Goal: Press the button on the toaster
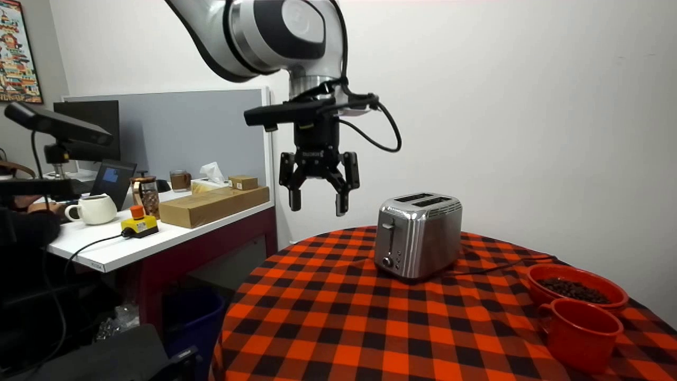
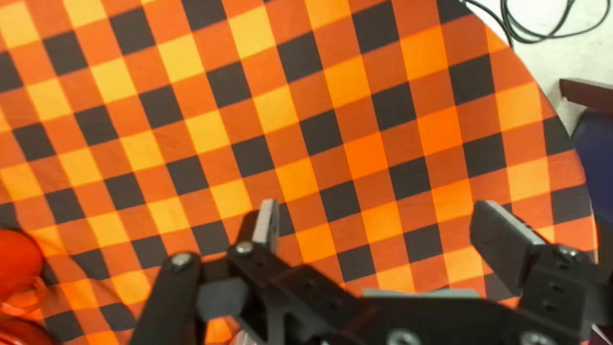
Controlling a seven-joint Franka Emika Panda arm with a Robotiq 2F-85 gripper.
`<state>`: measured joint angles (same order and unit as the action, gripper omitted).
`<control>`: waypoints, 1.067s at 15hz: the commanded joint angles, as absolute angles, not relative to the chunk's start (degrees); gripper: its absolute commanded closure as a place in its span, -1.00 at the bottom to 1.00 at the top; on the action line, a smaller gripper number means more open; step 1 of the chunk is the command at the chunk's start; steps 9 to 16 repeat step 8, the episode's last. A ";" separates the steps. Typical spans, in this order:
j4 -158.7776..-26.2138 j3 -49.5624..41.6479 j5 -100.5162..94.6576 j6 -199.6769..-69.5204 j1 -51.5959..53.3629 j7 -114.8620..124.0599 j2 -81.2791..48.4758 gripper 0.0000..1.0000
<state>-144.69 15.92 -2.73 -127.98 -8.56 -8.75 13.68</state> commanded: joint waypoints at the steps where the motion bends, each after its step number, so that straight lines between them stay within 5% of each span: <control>1: -147.90 10.15 -6.04 -119.41 -2.75 -6.69 24.91 -1.00; 16: -147.67 8.02 -6.36 -119.89 -0.68 -6.63 24.22 -1.00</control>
